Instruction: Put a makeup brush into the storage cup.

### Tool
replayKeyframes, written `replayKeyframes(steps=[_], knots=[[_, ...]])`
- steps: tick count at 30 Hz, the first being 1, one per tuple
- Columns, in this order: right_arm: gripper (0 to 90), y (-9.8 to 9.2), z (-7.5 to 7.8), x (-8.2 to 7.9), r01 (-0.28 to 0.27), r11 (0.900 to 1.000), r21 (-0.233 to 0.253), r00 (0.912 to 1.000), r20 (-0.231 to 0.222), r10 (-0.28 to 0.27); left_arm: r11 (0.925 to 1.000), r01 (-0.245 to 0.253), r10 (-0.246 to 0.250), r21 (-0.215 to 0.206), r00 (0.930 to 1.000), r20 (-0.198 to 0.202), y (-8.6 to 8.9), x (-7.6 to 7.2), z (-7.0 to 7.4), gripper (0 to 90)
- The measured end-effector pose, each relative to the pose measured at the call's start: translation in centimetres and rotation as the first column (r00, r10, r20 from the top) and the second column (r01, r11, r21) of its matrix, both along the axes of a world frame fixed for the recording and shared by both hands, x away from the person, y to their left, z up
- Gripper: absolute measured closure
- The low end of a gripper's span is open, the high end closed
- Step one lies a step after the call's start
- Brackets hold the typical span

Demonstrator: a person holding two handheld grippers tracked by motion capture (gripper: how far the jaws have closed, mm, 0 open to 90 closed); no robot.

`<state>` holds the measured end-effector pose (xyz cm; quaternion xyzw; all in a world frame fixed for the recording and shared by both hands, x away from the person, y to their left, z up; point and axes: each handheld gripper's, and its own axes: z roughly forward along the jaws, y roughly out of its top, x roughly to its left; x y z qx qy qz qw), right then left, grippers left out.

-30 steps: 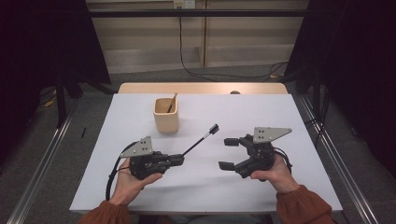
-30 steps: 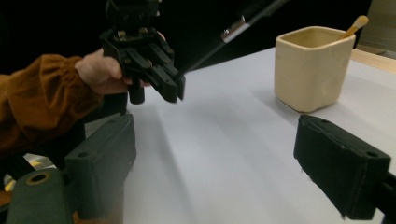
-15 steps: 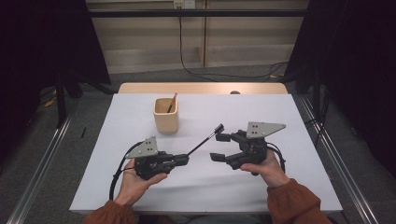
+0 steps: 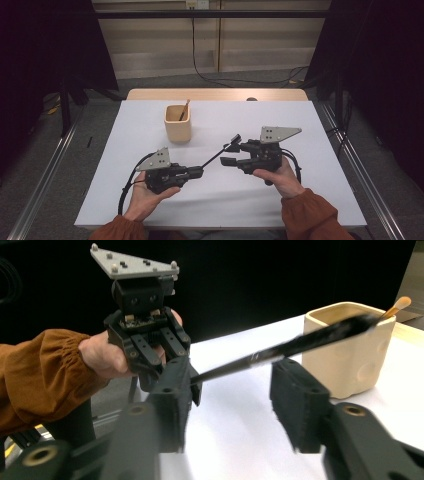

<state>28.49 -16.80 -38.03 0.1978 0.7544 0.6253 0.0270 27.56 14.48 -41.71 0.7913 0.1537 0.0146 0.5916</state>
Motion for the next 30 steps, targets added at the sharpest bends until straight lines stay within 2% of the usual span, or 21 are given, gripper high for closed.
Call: replayKeyframes(steps=[2,3,13,15,30], knots=[[55.7,0.0,0.0,0.1,0.002,1.0,0.002,1.0,-0.003,-0.002,1.0,0.0,0.0,-0.002,1.0,0.001,0.0,0.0,0.0,85.5],[60.5,0.0,-0.1,0.2,-0.003,1.0,0.004,0.9999,-0.01,0.003,1.0,0.002,-0.002,-0.001,1.0,0.0,0.0,-0.1,-0.1,85.5],[68.7,0.4,-0.5,0.5,-0.024,0.999,0.027,0.9987,-0.044,0.025,0.9999,0.012,-0.012,0.004,0.9999,0.004,-0.3,-0.2,-0.4,85.5],[73.1,0.3,-0.5,0.5,-0.025,0.999,0.033,0.9983,-0.052,0.026,0.9999,0.015,-0.015,0.006,0.9999,0.005,-0.4,-0.2,-0.4,85.4],[81.5,0.1,-0.6,0.8,-0.051,0.996,0.078,0.9935,-0.098,0.059,0.9991,0.018,-0.018,0.039,0.9997,0.015,-1.0,-0.1,-1.1,85.1]])
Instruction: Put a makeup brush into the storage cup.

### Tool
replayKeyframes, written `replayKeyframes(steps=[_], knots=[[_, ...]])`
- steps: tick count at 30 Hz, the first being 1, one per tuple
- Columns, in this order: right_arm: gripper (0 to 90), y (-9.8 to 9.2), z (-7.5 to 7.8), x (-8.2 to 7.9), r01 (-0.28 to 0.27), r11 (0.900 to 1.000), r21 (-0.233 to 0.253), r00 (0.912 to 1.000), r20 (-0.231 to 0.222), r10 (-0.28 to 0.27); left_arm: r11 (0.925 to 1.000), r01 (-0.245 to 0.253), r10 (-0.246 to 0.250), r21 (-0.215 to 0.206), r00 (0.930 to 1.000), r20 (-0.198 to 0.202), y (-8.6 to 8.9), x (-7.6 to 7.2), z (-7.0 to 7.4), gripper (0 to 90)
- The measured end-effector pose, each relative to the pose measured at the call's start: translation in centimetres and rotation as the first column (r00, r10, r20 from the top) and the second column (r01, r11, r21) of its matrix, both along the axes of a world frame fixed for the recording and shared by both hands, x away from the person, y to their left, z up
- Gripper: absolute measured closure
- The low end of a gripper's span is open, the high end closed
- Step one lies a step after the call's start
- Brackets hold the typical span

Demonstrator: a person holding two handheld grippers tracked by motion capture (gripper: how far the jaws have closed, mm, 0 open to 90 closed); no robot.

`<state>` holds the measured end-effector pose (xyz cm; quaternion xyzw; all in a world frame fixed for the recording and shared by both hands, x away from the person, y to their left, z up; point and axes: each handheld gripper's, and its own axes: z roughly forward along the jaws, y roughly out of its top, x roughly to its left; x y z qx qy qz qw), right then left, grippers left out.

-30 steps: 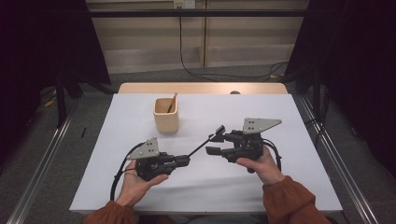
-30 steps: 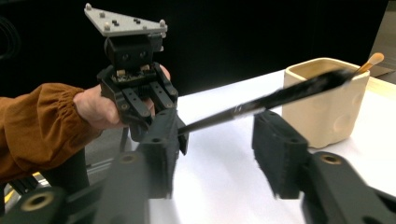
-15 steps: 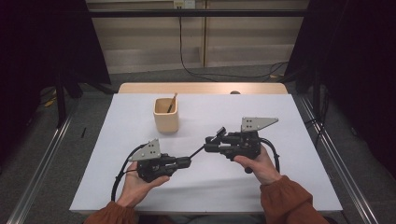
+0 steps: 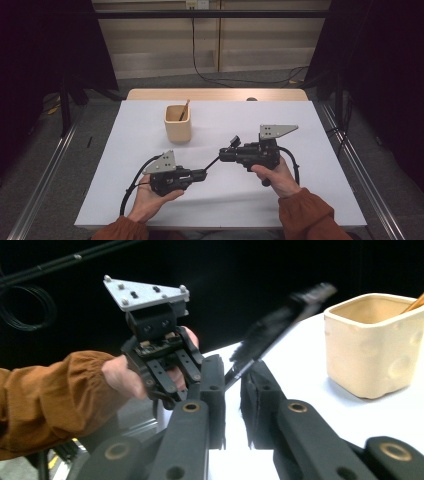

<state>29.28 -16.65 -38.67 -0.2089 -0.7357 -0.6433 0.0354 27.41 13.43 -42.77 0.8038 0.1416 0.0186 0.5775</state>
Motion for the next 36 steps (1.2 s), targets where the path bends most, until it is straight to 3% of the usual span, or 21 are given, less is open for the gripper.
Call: replayKeyframes(steps=[10,21,26,36], knots=[[85.5,0.3,0.1,-0.2,-0.03,1.0,0.01,0.9995,-0.01,0.03,0.9998,-0.018,0.018,-0.009,0.9998,0.004,0.0,0.2,-0.5,81.5],[85.5,-0.1,0.3,-0.1,-0.01,1.0,0.008,0.9999,-0.009,0.01,0.9973,-0.057,0.057,-0.047,0.9983,0.008,0.3,0.1,-0.3,63.3],[85.5,-0.2,0.4,-0.1,-0.01,1.0,0.007,0.9999,-0.007,0.01,0.9945,-0.085,0.085,-0.061,0.9964,-0.003,0.5,0.0,-0.2,51.6],[85.5,-0.9,1.0,-0.1,0.001,1.0,-0.002,0.9999,-0.012,-0.001,0.9801,-0.175,0.174,-0.094,0.9846,-0.019,1.6,0.0,0.5,15.9]])
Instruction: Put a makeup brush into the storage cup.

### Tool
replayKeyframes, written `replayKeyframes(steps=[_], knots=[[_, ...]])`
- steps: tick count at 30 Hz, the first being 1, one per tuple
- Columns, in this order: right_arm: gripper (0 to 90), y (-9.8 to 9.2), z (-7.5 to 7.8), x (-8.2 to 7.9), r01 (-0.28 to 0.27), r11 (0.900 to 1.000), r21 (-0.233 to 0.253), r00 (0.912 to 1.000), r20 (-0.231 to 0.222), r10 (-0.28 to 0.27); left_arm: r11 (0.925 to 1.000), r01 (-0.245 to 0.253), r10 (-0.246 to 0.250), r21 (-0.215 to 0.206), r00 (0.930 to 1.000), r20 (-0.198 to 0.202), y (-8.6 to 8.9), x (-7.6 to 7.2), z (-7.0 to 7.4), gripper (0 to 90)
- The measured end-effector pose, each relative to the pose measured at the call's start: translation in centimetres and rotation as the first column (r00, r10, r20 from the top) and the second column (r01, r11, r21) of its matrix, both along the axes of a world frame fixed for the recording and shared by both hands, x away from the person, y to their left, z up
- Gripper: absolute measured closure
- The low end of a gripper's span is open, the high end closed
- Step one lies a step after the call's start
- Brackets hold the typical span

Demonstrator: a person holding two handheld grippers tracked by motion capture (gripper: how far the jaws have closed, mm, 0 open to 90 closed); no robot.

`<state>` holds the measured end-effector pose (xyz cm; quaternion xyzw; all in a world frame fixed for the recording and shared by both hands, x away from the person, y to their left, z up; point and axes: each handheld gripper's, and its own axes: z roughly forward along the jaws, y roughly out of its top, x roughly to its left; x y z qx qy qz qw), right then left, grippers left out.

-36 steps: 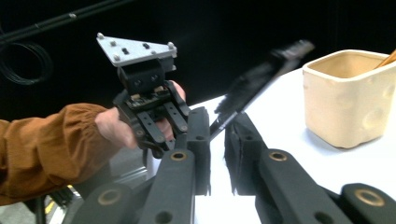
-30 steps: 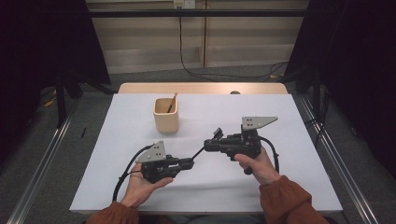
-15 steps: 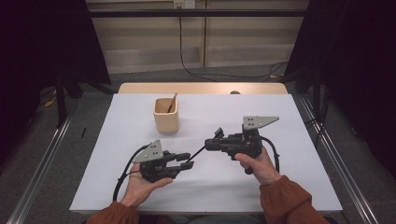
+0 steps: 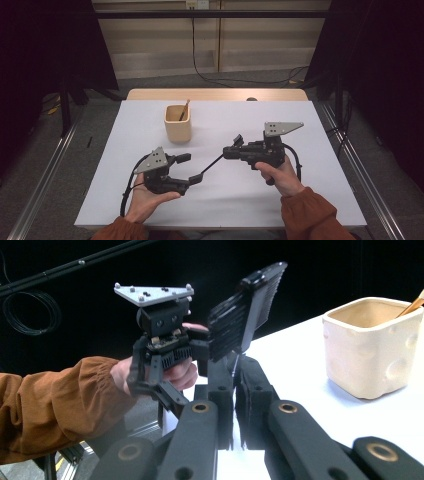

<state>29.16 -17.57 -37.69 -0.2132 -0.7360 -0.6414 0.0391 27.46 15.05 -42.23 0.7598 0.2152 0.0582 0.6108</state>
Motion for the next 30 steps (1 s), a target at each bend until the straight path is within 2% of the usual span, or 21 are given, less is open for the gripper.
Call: replayKeyframes(steps=[5,8,14,16,23,30], knots=[[85.6,-0.1,0.2,0.0,-0.001,1.0,-0.03,1.0,-0.003,0.001,0.9998,-0.018,0.018,-0.005,0.9996,-0.02,0.4,0.2,0.2,3.8],[85.5,-0.4,0.6,0.0,0.001,0.999,-0.043,1.0,-0.003,-0.001,0.9999,-0.015,0.015,-0.003,0.9998,-0.012,0.6,0.2,0.2,1.7],[85.5,-0.8,0.9,0.1,0.003,0.997,-0.076,0.9999,-0.011,-0.004,0.9996,-0.029,0.029,-0.006,0.9994,-0.019,0.9,0.2,0.3,1.7],[85.5,-0.9,0.9,0.1,0.006,0.996,-0.09,0.9999,-0.015,-0.007,0.9995,-0.027,0.027,-0.018,0.9996,-0.006,1.1,0.2,0.5,1.7],[85.5,-1.5,1.0,0.3,0.012,0.991,-0.133,0.9992,-0.036,-0.017,0.9992,-0.039,0.039,0.004,0.9992,0.002,1.2,0.0,0.6,1.6],[85.5,-1.6,1.8,0.6,0.002,0.985,-0.17,0.9991,-0.042,-0.009,0.9991,-0.04,0.04,0.017,0.9992,0.003,0.9,0.0,0.6,1.6]])
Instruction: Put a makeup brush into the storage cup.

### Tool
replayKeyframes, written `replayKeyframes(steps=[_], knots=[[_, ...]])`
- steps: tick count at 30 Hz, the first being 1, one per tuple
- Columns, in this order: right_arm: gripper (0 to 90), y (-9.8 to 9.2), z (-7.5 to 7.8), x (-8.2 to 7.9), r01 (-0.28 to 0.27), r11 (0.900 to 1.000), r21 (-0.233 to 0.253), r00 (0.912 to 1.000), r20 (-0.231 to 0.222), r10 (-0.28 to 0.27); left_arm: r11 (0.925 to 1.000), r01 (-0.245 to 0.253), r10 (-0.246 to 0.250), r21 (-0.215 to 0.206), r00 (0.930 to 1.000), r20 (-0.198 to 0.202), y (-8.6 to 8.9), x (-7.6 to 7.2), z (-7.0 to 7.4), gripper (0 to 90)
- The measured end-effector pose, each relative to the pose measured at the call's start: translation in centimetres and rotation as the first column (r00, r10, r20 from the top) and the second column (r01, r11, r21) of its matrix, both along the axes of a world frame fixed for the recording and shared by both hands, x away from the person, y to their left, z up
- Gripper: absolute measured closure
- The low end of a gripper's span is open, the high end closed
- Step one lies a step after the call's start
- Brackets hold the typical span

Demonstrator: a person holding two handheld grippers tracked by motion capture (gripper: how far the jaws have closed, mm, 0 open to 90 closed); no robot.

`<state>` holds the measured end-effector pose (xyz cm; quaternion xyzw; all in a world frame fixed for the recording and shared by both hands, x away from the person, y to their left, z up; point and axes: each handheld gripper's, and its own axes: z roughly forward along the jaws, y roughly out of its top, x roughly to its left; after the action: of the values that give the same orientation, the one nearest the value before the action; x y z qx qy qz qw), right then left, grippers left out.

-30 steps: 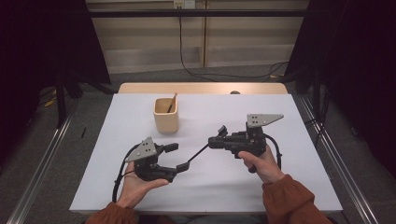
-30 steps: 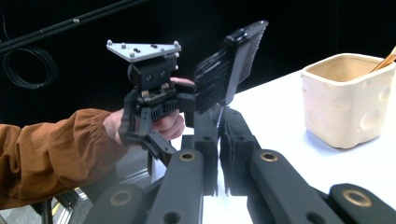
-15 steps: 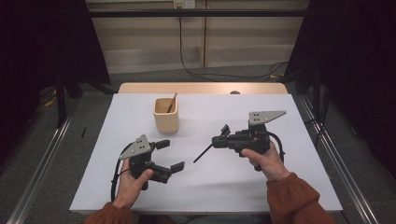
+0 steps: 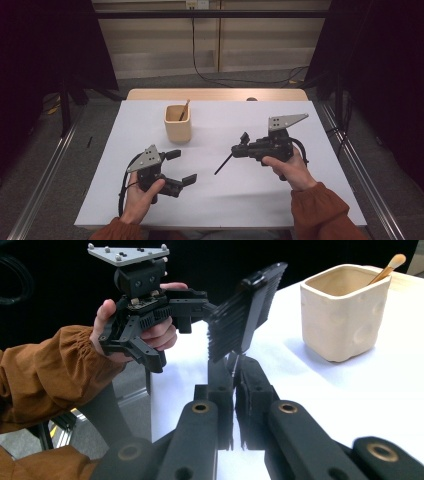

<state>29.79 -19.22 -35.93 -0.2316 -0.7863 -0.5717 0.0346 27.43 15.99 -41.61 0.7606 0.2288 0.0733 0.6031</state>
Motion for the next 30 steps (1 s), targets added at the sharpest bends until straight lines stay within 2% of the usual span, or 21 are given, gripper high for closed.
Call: replayKeyframes(steps=[5,10,12,14,21,30], knots=[[85.5,0.1,0.3,0.7,-0.002,0.998,-0.059,0.9998,-0.02,0.0,1.0,0.009,-0.009,0.003,1.0,-0.002,-0.2,0.1,0.1,1.7],[85.5,0.6,0.9,0.9,-0.018,0.993,-0.119,0.9996,-0.021,0.016,0.9994,0.004,-0.005,0.036,0.9999,0.01,-0.4,0.1,0.1,1.7],[85.5,0.7,1.0,0.9,-0.023,0.991,-0.128,0.9995,-0.024,0.02,0.9993,0.003,-0.003,0.039,0.9999,0.011,-0.5,0.1,0.0,1.7],[85.4,1.0,1.2,0.9,-0.033,0.986,-0.162,0.9992,-0.025,0.03,0.9992,0.011,-0.011,0.038,0.9999,0.01,-0.6,0.1,0.1,1.7],[85.5,1.6,1.7,1.3,-0.055,0.974,-0.221,0.9982,-0.037,0.048,0.999,0.028,-0.028,0.035,0.9996,-0.004,-0.8,0.1,0.0,1.7],[85.4,2.6,2.2,1.7,-0.091,0.949,-0.302,0.9955,-0.053,0.079,0.9978,0.057,-0.056,0.035,0.998,-0.029,-1.2,0.1,0.1,2.1]])
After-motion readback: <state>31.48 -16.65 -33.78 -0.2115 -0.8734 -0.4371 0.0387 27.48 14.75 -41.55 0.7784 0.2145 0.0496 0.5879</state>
